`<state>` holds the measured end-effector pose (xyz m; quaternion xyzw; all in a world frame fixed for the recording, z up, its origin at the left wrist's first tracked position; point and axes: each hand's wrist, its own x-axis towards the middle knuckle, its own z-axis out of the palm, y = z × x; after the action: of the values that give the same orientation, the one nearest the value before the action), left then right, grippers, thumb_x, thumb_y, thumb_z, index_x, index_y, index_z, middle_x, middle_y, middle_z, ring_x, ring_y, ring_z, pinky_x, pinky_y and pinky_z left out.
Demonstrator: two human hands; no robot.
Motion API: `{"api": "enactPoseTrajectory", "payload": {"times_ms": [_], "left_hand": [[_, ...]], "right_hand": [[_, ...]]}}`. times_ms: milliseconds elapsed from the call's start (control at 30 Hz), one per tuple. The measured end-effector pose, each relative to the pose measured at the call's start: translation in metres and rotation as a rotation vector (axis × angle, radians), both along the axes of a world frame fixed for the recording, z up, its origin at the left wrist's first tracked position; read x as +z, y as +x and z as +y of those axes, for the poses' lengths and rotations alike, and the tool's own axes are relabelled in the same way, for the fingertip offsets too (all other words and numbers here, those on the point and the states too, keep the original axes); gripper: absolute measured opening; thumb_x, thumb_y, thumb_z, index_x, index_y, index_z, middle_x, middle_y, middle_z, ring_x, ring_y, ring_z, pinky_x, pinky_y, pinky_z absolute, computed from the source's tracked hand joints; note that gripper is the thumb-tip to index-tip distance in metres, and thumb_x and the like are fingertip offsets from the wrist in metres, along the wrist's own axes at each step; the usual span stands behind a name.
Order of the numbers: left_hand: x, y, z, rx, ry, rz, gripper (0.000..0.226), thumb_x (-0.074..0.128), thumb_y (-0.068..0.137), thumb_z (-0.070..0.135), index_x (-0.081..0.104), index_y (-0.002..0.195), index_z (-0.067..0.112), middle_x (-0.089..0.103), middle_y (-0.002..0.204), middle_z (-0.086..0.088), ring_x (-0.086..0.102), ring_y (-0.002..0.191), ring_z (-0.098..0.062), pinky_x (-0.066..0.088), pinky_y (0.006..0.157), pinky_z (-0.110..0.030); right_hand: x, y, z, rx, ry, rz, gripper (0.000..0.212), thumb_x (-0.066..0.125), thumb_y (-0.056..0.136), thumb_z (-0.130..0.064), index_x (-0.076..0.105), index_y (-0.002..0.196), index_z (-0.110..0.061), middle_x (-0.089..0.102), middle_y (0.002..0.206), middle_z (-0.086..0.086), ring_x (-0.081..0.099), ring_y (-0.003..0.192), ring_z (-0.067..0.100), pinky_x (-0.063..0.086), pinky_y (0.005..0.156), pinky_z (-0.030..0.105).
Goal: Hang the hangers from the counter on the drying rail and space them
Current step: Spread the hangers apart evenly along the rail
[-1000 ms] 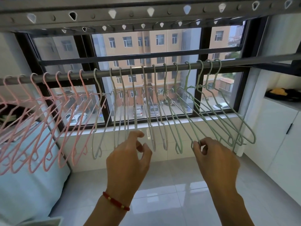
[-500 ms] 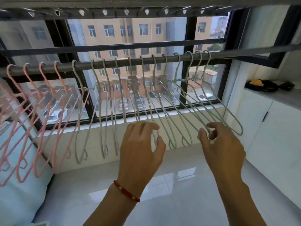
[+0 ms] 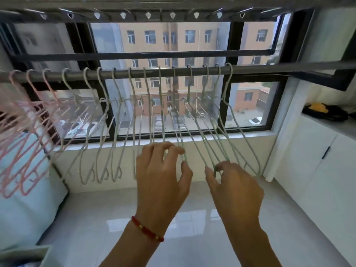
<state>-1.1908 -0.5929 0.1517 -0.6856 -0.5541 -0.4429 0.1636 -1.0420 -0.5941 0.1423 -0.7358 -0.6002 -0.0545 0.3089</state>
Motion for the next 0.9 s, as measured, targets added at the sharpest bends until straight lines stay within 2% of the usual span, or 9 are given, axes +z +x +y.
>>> {"api": "enactPoseTrajectory", "payload": {"times_ms": [167, 500, 667, 900], "left_hand": [[-0.001, 0.010, -0.005, 0.034, -0.024, 0.002, 0.028, 0.055, 0.088, 0.033, 0.070, 0.107, 0.019, 0.067, 0.110, -0.001, 0.057, 0.110, -0.023, 0.043, 0.095, -0.037], [-0.002, 0.008, -0.003, 0.052, -0.026, 0.023, 0.029, 0.053, 0.088, 0.035, 0.070, 0.106, 0.020, 0.068, 0.110, 0.000, 0.058, 0.111, -0.023, 0.041, 0.096, -0.035], [-0.008, 0.006, -0.003, 0.044, -0.025, 0.049, 0.031, 0.054, 0.088, 0.037, 0.071, 0.106, 0.019, 0.067, 0.112, -0.001, 0.056, 0.113, -0.024, 0.045, 0.095, -0.038], [-0.010, 0.004, -0.003, 0.055, -0.041, 0.078, 0.033, 0.055, 0.087, 0.039, 0.073, 0.106, 0.019, 0.068, 0.114, -0.003, 0.057, 0.118, -0.028, 0.050, 0.097, -0.047]], "right_hand": [[0.001, 0.009, 0.000, 0.034, -0.052, -0.042, 0.032, 0.048, 0.097, -0.056, 0.070, 0.099, -0.033, 0.068, 0.084, -0.012, 0.061, 0.063, 0.008, 0.037, 0.057, 0.023], [0.003, 0.005, -0.002, 0.136, -0.032, 0.003, 0.033, 0.046, 0.098, -0.056, 0.069, 0.108, -0.035, 0.068, 0.091, -0.014, 0.058, 0.065, 0.004, 0.035, 0.059, 0.018], [-0.003, -0.001, -0.003, 0.132, 0.038, 0.046, 0.029, 0.055, 0.095, -0.054, 0.073, 0.100, -0.031, 0.069, 0.083, -0.012, 0.057, 0.059, 0.004, 0.047, 0.060, 0.021], [-0.006, -0.003, -0.003, 0.137, 0.068, 0.068, 0.028, 0.057, 0.094, -0.053, 0.073, 0.099, -0.031, 0.070, 0.082, -0.012, 0.055, 0.058, 0.004, 0.044, 0.060, 0.019]]}}
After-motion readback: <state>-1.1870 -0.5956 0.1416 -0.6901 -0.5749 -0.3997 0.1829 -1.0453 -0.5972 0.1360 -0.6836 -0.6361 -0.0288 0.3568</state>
